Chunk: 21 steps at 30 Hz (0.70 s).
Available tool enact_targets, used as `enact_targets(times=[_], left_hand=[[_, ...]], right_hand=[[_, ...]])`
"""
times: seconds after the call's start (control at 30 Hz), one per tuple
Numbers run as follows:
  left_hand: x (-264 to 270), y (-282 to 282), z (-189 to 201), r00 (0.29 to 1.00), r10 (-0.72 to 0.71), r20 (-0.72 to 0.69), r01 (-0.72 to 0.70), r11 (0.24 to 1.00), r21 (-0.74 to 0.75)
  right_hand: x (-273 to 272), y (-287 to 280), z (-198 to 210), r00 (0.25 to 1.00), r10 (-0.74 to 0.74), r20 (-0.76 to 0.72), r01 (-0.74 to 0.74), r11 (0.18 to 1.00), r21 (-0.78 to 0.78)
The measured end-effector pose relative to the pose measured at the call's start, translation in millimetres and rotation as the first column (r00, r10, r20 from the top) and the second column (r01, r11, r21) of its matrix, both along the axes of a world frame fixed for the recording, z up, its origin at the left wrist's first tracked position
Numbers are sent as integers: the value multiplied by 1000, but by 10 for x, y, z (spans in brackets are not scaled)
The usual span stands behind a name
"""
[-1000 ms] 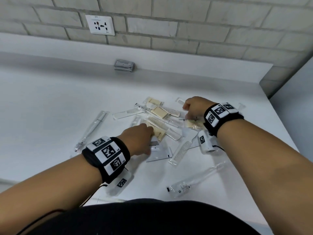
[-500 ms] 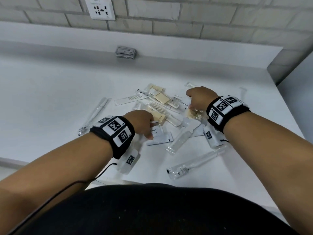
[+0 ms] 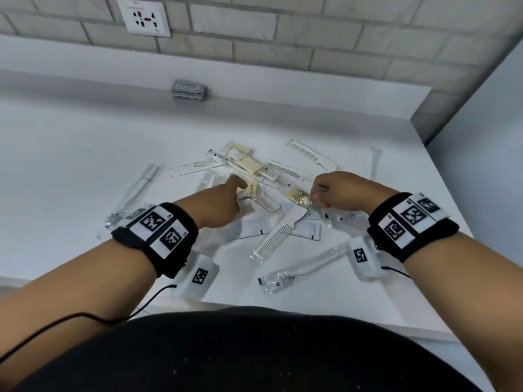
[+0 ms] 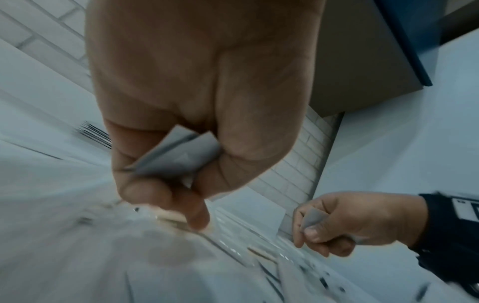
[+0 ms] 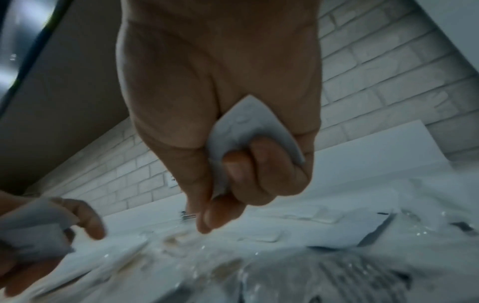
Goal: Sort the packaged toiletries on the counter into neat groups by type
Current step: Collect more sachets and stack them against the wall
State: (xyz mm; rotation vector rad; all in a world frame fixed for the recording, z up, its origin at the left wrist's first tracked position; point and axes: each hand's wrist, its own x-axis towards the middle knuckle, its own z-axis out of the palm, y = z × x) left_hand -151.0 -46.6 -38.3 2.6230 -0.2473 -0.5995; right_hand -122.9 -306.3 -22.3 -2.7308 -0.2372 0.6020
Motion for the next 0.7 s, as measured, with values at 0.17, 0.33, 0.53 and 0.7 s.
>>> enact_targets(times=[0.17, 0.33, 0.53, 0.7], left_hand=[[-145, -177, -143, 991, -137, -9, 135, 962, 236], [-119, -272, -138, 986, -165, 34, 147, 940, 309], [-35, -293, -115, 985, -171, -22, 169, 926, 338], [-7, -292, -119, 965, -247, -82, 259, 880, 398]], right_hand=[[-200, 170, -137, 997, 75, -32, -80, 973, -216], [-284, 343, -281, 993, 104, 60, -82, 953, -293], [-256, 355, -295, 996, 83, -35, -89, 976, -198], [-258, -72, -76, 991, -120, -53, 122, 992, 39]])
